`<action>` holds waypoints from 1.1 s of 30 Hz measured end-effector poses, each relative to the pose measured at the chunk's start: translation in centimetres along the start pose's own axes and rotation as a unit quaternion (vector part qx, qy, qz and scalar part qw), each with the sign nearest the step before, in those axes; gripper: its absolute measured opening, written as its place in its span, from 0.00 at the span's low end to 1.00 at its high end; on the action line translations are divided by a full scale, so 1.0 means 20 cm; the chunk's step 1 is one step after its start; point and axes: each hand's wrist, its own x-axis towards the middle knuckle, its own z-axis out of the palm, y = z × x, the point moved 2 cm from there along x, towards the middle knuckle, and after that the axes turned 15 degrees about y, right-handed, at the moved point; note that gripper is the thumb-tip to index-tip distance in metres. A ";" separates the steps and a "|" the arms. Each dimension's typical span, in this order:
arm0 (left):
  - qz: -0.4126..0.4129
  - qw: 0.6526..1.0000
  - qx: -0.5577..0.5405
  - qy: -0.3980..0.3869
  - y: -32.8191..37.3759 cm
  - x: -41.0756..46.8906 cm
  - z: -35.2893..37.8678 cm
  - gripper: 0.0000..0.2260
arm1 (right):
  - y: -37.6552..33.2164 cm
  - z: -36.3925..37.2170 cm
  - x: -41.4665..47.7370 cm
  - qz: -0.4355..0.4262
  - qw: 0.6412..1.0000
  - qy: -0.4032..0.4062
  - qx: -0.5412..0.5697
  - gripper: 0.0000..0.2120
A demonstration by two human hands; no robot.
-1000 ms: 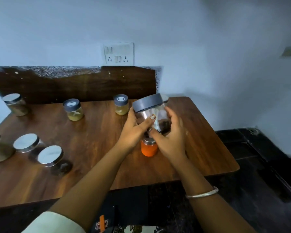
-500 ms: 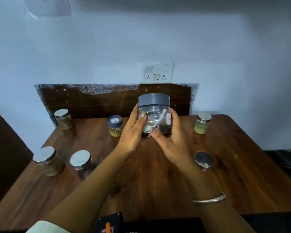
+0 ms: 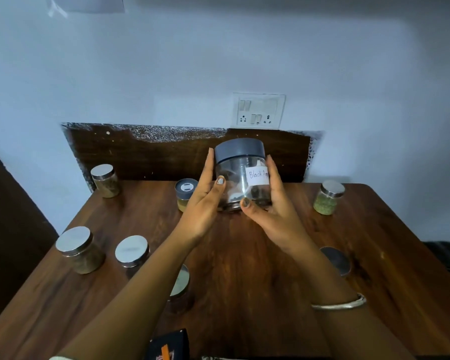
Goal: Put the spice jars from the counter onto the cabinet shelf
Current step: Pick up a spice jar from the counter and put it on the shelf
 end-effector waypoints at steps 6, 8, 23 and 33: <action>-0.020 0.996 0.060 -0.064 0.01 0.05 0.03 0.43 | 0.02 -0.08 0.07 0.020 0.997 -0.065 -0.039 0.49; -0.026 0.993 0.076 -0.086 0.01 0.06 0.05 0.49 | 0.01 -0.12 0.09 0.032 0.995 -0.085 -0.048 0.50; 0.078 0.940 0.322 -0.082 0.04 0.11 0.11 0.46 | 0.01 -0.26 0.23 0.030 0.987 -0.078 -0.137 0.57; 0.119 0.941 0.305 -0.081 0.08 0.14 0.09 0.43 | -0.04 -0.20 0.29 -0.008 0.983 -0.092 -0.160 0.53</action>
